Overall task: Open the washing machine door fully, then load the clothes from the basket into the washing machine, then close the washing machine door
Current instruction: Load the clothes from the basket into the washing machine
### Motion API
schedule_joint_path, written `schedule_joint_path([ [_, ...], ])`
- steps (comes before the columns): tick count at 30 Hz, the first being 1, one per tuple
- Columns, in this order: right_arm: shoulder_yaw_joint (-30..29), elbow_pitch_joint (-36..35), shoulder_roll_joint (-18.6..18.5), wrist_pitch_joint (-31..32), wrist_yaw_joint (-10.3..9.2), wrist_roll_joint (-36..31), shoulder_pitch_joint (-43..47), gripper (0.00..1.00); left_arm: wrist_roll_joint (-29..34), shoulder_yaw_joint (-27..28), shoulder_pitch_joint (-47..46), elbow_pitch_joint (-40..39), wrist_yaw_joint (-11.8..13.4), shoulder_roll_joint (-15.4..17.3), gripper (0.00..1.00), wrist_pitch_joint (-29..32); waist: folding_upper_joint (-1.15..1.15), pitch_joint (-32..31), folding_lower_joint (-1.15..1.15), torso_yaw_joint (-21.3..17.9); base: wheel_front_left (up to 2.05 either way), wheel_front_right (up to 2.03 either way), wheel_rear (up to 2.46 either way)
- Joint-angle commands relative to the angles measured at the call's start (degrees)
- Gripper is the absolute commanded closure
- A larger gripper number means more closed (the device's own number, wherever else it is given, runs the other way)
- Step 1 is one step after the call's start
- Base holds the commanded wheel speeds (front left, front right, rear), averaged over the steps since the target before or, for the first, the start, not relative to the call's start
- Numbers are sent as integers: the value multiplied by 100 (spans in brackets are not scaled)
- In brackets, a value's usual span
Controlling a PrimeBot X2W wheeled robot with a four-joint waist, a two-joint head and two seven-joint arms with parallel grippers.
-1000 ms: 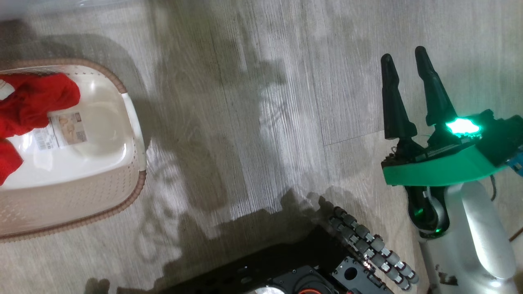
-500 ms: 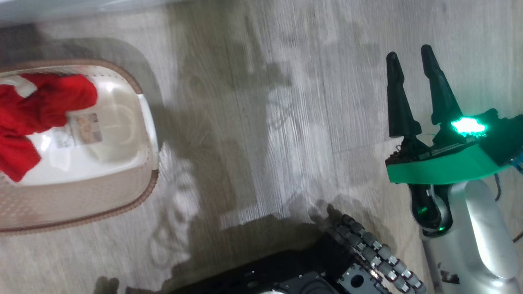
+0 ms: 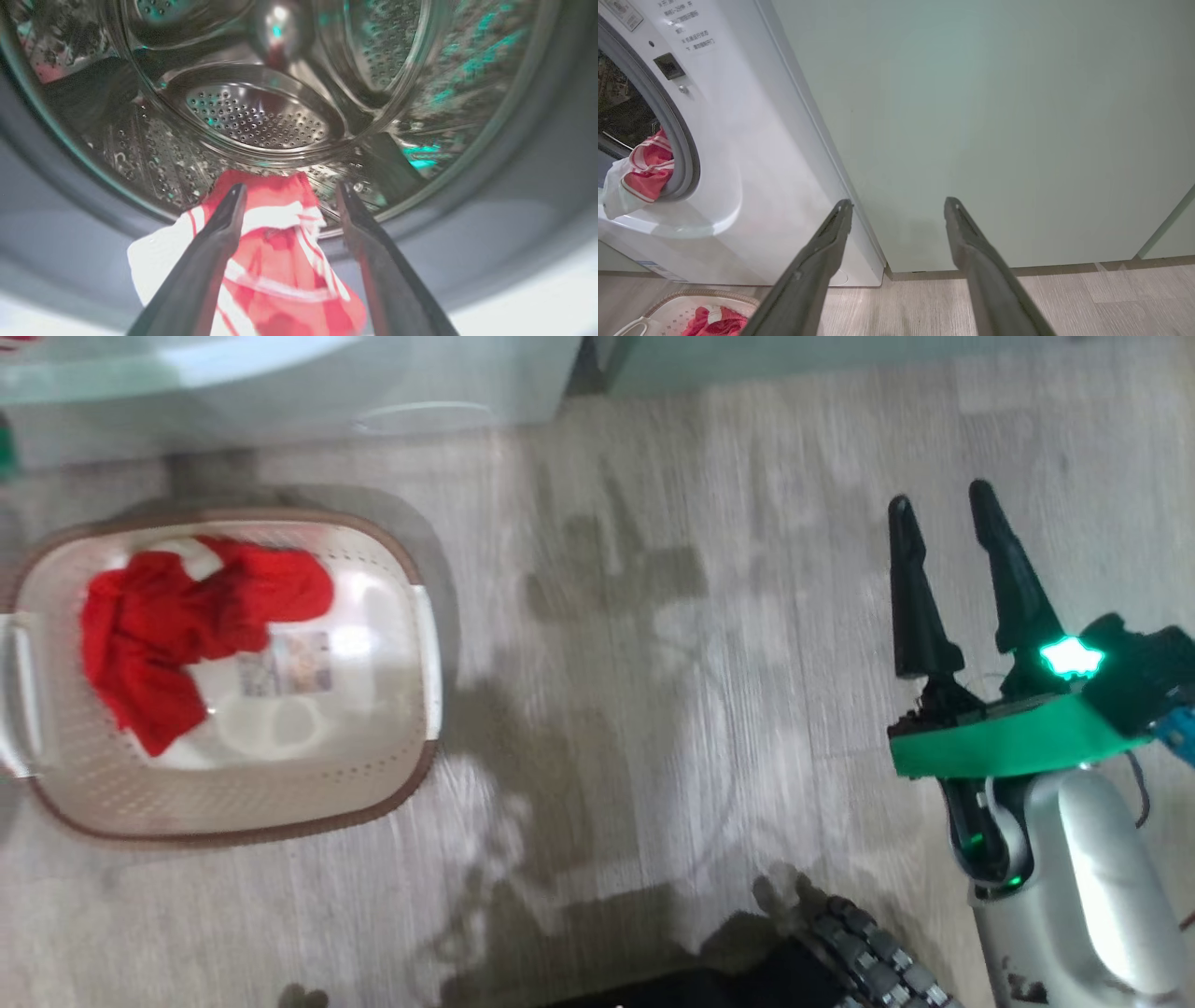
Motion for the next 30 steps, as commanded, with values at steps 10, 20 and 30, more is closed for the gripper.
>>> schedule_joint_path([
  [10, -25, 33, -17, -52, 0, -311, 174, 0, 376, 358, 2327, -2363, 767, -143, 0, -77, 0, -604, 0, 414, 0, 0, 0],
  [20, -134, 160, -17, 82, 0, -491, 327, 0, 586, 141, 3484, -2887, 869, -635, 0, -79, 0, -1060, 0, 675, 0, 0, 0],
  [30, -143, 135, -17, 242, 0, -517, 529, 0, 686, 145, 3741, -2697, 743, -810, 0, -79, 0, -1315, 0, 739, 0, 0, 0],
])
